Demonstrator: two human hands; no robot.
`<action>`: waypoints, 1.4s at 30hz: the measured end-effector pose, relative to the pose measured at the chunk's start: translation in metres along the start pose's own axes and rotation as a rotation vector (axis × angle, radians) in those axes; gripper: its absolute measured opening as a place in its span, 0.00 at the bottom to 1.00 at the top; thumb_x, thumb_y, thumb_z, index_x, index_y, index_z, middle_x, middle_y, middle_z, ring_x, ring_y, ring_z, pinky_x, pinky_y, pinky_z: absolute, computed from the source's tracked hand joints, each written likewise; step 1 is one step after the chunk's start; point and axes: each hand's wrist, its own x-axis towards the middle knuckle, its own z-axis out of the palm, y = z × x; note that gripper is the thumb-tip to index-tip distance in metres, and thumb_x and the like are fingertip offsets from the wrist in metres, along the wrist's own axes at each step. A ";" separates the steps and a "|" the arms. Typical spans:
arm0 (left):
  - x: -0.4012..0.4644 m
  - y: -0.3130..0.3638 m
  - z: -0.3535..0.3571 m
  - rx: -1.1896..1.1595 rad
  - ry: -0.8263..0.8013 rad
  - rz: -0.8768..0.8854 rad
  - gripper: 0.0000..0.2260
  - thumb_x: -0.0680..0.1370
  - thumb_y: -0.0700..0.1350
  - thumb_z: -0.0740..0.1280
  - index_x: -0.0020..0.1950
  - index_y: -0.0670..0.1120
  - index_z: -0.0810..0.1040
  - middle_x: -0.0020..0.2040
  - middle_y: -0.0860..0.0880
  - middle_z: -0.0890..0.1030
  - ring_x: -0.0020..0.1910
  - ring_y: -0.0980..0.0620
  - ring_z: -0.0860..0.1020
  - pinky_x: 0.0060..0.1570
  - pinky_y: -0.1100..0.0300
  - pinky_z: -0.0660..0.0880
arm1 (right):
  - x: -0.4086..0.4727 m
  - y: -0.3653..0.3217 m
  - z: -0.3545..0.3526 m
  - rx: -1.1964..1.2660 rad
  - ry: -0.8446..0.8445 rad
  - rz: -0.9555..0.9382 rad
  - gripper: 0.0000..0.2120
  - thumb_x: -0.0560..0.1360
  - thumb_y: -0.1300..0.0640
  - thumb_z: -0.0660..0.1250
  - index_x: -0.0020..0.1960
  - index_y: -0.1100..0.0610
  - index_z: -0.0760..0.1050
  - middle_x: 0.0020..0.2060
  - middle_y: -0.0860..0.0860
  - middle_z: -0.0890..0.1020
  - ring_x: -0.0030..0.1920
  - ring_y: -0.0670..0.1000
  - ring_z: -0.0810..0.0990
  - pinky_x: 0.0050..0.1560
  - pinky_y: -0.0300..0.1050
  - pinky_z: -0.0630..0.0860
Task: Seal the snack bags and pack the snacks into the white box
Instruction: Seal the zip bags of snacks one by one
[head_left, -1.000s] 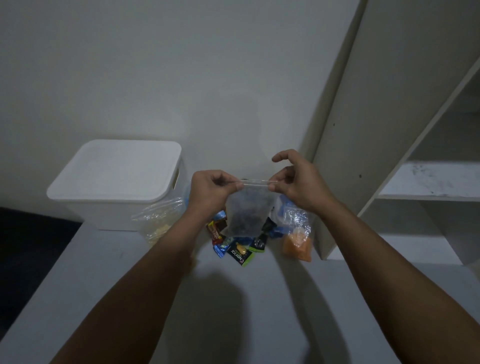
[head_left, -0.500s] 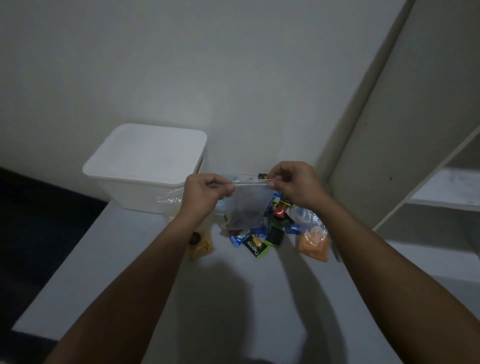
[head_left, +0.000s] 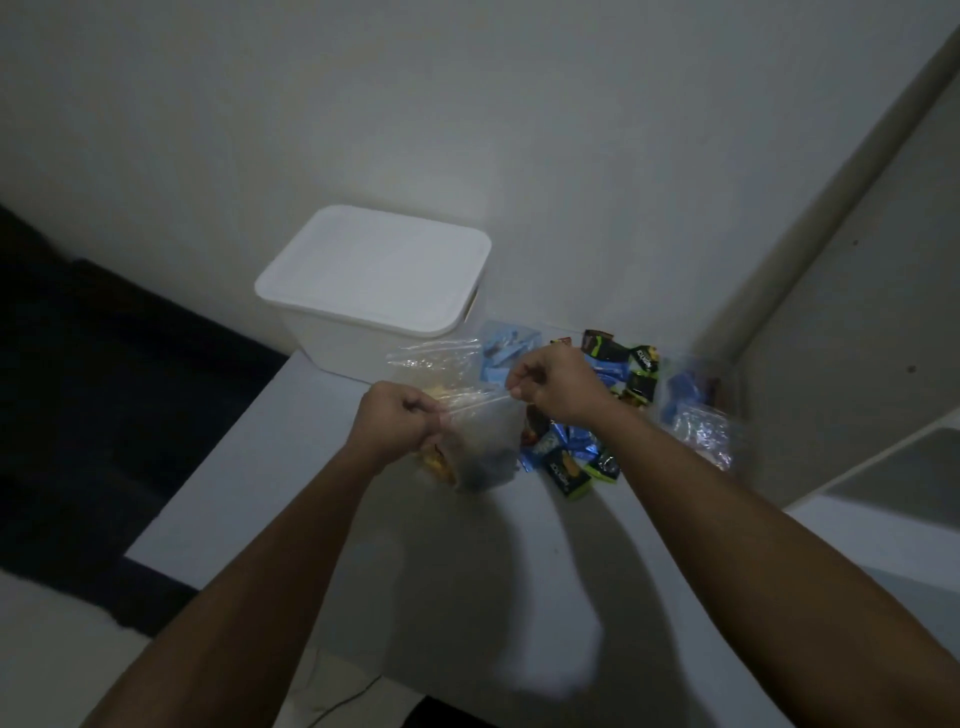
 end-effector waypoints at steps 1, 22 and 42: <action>0.001 -0.006 -0.002 0.039 0.009 0.001 0.01 0.70 0.38 0.75 0.40 0.42 0.85 0.35 0.40 0.83 0.35 0.40 0.83 0.42 0.46 0.82 | 0.002 -0.001 0.007 -0.004 -0.010 0.005 0.03 0.72 0.63 0.72 0.44 0.57 0.83 0.40 0.49 0.83 0.44 0.47 0.80 0.53 0.44 0.77; 0.036 0.022 0.057 0.434 0.141 0.529 0.16 0.65 0.46 0.74 0.50 0.40 0.83 0.46 0.40 0.82 0.46 0.39 0.78 0.46 0.51 0.76 | -0.005 0.048 -0.023 -0.140 0.053 0.350 0.03 0.70 0.60 0.73 0.43 0.56 0.80 0.39 0.51 0.81 0.44 0.50 0.80 0.47 0.43 0.76; 0.014 0.077 0.231 0.255 -0.421 0.230 0.05 0.70 0.38 0.71 0.42 0.37 0.83 0.39 0.40 0.83 0.36 0.47 0.78 0.38 0.58 0.75 | -0.050 0.174 -0.086 -0.433 -0.087 0.650 0.20 0.72 0.61 0.67 0.64 0.60 0.73 0.59 0.61 0.79 0.60 0.60 0.78 0.58 0.51 0.75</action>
